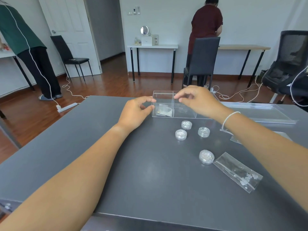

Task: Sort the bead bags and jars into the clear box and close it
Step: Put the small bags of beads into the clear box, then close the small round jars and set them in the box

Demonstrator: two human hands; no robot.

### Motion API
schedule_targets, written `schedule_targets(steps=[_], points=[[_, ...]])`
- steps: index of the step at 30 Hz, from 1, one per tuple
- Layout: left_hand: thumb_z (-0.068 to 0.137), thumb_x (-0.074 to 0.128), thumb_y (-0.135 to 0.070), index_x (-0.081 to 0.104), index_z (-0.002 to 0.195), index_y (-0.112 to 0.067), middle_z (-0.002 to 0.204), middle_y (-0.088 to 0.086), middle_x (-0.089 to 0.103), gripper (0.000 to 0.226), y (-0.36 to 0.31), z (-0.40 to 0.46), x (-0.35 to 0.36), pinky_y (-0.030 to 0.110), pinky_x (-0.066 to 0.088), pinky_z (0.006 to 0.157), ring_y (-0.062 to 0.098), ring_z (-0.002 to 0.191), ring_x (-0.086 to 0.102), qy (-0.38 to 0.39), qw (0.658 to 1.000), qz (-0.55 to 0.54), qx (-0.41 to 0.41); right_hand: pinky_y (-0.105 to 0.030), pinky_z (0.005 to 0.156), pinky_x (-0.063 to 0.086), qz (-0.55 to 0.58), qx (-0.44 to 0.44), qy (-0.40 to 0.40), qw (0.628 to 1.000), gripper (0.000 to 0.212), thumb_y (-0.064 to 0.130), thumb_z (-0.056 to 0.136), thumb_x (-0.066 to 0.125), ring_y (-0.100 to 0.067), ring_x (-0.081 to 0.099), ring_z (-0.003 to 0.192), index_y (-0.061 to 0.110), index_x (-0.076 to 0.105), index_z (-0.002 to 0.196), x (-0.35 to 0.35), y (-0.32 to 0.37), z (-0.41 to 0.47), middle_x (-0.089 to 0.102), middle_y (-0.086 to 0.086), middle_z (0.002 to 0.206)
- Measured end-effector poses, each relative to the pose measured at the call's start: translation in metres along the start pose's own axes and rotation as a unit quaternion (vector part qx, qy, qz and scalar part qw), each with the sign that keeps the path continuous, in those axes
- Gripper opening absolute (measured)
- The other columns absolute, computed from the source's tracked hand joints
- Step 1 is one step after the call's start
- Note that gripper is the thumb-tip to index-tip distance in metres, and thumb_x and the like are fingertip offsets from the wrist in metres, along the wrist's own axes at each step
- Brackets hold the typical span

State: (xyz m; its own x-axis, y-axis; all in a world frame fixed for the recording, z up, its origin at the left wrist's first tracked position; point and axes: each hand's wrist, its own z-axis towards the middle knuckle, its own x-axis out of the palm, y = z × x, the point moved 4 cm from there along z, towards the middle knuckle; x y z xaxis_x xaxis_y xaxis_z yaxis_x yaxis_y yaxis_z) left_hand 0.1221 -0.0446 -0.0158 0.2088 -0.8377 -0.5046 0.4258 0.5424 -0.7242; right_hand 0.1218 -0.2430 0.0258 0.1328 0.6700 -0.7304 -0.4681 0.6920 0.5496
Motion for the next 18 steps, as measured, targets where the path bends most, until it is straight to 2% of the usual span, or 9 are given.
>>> schedule_targets(steps=[3,4,6,9,11,14,18], points=[[0.083,0.063,-0.021,0.065,0.099,-0.033,0.116,-0.016,0.051,0.02,-0.005,-0.002,-0.001,-0.005,0.035,0.068,0.017,0.075,0.056,-0.003,0.999,0.023,0.026,-0.018,0.067,0.037,0.001,-0.005,0.003,1.0,0.015,0.014,0.083,0.061,-0.014,0.048,0.069,0.024,0.069,0.091,-0.009,-0.002,-0.024,0.058,0.008,0.093],[0.083,0.062,-0.02,0.065,0.101,-0.032,0.116,-0.015,0.05,0.022,-0.008,-0.003,-0.001,-0.004,0.035,0.069,0.015,0.077,0.055,-0.002,0.999,0.027,0.038,-0.02,0.069,0.038,-0.001,-0.007,0.007,1.0,0.015,0.015,0.082,0.062,-0.017,0.048,0.071,0.025,0.069,0.091,-0.012,-0.004,-0.032,0.057,0.01,0.09],[0.082,0.062,-0.019,0.065,0.102,-0.032,0.113,-0.015,0.049,0.024,-0.016,-0.006,0.001,-0.002,0.036,0.072,0.01,0.076,0.051,0.002,0.998,0.025,0.062,-0.018,0.069,0.039,-0.002,-0.006,0.023,1.0,0.016,0.018,0.081,0.064,-0.017,0.05,0.072,0.03,0.067,0.091,-0.017,-0.007,-0.047,0.056,0.016,0.089],[0.082,0.063,-0.019,0.064,0.101,-0.035,0.103,-0.016,0.051,0.025,-0.032,-0.016,0.005,0.004,0.038,0.075,0.009,0.073,0.049,0.024,0.995,0.016,0.095,-0.018,0.071,0.039,0.003,-0.005,0.053,0.999,0.018,0.022,0.079,0.067,-0.015,0.051,0.073,0.036,0.064,0.091,-0.02,-0.014,-0.065,0.058,0.012,0.097],[0.081,0.065,-0.021,0.063,0.097,-0.039,0.097,-0.02,0.053,0.025,-0.043,-0.024,0.009,0.006,0.038,0.071,0.006,0.071,0.047,0.05,0.993,0.006,0.109,-0.018,0.07,0.038,0.013,-0.001,0.07,0.997,0.021,0.025,0.078,0.068,-0.013,0.051,0.077,0.04,0.062,0.089,-0.021,-0.017,-0.075,0.057,0.018,0.097],[0.077,0.069,-0.028,0.063,0.092,-0.043,0.096,-0.019,0.059,0.022,-0.058,-0.036,0.02,0.006,0.036,0.067,0.003,0.068,0.047,0.126,0.985,-0.008,0.114,-0.016,0.07,0.035,0.02,0.015,0.084,0.996,0.024,0.031,0.075,0.07,-0.009,0.05,0.083,0.048,0.058,0.087,-0.023,-0.024,-0.085,0.056,0.024,0.099],[0.072,0.074,-0.035,0.067,0.091,-0.042,0.092,-0.019,0.061,0.022,-0.064,-0.053,0.037,0.005,0.036,0.062,0.003,0.07,0.049,0.233,0.966,0.002,0.109,-0.015,0.071,0.037,0.018,0.031,0.1,0.994,0.024,0.035,0.074,0.071,-0.01,0.05,0.087,0.049,0.058,0.088,-0.024,-0.032,-0.093,0.06,0.021,0.098]])
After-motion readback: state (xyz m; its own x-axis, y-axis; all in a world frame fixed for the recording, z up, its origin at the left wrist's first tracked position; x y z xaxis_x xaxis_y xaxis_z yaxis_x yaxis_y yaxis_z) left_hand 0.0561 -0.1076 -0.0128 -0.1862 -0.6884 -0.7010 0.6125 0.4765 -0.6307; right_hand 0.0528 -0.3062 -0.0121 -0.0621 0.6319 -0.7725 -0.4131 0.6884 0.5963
